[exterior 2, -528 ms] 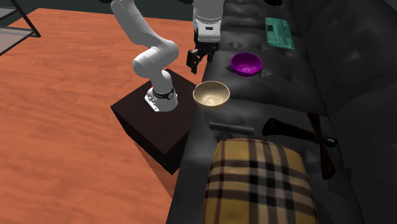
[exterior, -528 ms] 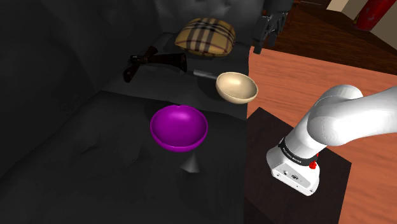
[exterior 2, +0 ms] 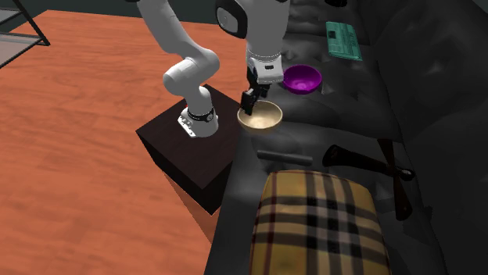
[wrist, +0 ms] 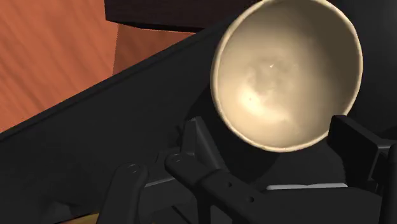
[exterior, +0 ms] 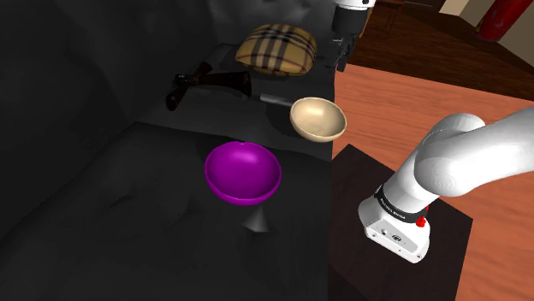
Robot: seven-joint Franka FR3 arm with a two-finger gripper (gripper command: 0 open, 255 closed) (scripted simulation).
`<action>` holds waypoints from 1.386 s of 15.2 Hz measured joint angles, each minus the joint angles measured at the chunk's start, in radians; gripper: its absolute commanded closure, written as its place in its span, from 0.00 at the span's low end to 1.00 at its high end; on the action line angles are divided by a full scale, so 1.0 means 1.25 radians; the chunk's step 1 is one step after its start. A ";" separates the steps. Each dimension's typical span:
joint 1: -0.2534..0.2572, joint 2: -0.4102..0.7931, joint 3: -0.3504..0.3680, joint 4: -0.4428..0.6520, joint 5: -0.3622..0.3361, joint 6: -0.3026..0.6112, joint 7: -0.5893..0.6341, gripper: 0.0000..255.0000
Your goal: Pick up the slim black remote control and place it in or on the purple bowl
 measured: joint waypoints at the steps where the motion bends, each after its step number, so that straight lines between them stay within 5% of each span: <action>1: 0.002 0.022 -0.012 -0.003 -0.005 0.027 -0.027 0.00; 13: 0.055 0.340 -0.095 0.049 0.029 0.318 -0.303 0.00; 21: 0.062 0.395 -0.096 0.013 0.044 0.410 -0.323 0.00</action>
